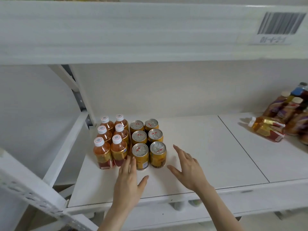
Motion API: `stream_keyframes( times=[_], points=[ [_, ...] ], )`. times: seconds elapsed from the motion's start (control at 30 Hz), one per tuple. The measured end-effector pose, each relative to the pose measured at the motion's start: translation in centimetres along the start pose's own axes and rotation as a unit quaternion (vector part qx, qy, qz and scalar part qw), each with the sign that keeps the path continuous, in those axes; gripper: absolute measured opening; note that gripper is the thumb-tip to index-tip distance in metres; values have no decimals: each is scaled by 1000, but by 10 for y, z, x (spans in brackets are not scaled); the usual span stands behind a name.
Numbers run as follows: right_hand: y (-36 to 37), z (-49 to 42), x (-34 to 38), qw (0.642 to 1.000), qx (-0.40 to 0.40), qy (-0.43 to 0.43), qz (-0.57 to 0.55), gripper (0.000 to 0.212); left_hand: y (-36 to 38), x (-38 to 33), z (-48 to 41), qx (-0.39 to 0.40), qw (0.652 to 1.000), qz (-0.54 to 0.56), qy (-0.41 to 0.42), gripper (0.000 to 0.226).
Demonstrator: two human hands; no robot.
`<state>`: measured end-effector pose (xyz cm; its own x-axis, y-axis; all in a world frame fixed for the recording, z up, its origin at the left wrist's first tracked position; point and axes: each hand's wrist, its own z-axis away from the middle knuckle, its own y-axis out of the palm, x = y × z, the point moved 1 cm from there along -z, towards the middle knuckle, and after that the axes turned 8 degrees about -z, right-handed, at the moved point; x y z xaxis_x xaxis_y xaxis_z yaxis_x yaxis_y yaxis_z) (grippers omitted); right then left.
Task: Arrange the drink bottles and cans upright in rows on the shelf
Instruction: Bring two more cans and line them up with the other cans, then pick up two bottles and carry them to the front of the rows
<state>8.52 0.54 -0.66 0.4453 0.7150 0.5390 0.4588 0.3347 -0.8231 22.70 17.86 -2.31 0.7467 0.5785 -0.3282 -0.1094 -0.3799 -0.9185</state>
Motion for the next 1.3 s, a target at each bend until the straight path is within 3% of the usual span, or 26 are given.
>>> stream_keyframes(
  times=[0.23, 0.5, 0.77, 1.3],
  points=[
    [-31, 28, -36, 991, -27, 17, 134, 78, 4, -40, 14, -56, 991, -98, 77, 71],
    [-87, 41, -90, 979, 0, 26, 204, 72, 28, -126, -1, -30, 987, -133, 88, 72],
    [-144, 57, -161, 972, 20, 9, 234, 70, 58, -227, -10, -21, 988, -139, 71, 72],
    [-235, 93, -283, 975, -46, 77, 202, 78, 105, -352, -6, 30, 976, -137, 166, 67]
  ],
)
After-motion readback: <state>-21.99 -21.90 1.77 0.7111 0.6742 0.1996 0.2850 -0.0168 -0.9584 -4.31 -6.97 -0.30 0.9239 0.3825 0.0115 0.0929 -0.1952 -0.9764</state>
